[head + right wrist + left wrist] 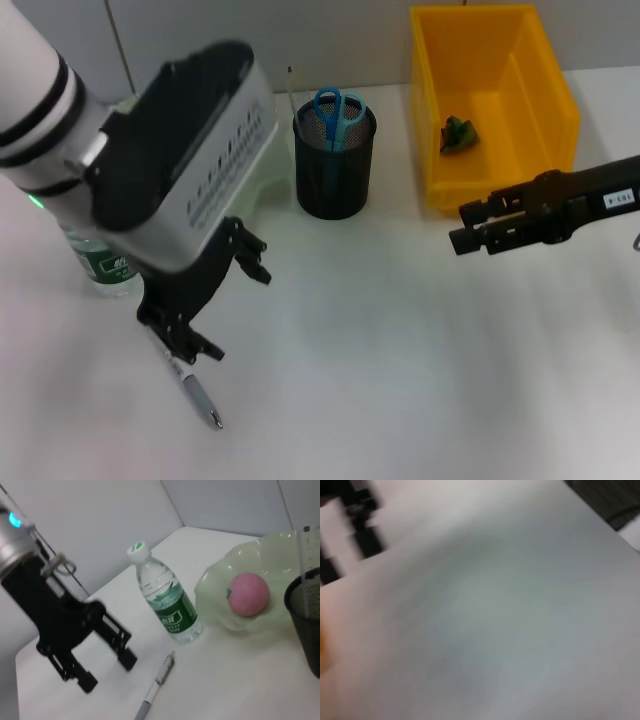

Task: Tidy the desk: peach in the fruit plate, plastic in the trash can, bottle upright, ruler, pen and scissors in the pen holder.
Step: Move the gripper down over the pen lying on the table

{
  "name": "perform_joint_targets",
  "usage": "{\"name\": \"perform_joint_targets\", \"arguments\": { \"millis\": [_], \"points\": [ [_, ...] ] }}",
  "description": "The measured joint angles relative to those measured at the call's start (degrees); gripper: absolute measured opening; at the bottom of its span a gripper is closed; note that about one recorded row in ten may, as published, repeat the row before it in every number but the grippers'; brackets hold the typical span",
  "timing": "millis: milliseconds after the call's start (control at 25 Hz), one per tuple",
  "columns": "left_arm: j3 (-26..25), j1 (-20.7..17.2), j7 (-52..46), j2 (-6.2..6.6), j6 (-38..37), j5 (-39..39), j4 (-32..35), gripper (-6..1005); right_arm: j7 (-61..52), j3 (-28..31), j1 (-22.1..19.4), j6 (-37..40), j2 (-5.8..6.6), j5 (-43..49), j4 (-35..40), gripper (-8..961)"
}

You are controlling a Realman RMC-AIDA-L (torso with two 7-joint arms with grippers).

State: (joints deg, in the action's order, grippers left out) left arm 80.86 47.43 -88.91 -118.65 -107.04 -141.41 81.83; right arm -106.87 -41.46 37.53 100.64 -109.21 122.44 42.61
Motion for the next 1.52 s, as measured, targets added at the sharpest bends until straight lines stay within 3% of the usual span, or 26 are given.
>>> {"name": "perform_joint_targets", "arguments": {
  "millis": [80, 240, 1520],
  "points": [
    [3.00, -1.00, 8.00, -0.05, -0.19, -0.21, 0.43, 830, -1.35, 0.33, 0.61, 0.44, 0.42, -0.02, -0.14, 687],
    [6.17, -2.28, 13.32, -0.03, 0.34, -0.68, 0.34, 830, -3.74, -0.01, 1.67, 1.22, 0.85, 0.36, -0.53, 686],
    [14.01, 2.57, 18.15, 0.02, 10.58, -6.48, -16.67, 831, -4.53, -0.95, 3.02, 1.06, 0.82, 1.87, -2.71, 675]
  ]
}}
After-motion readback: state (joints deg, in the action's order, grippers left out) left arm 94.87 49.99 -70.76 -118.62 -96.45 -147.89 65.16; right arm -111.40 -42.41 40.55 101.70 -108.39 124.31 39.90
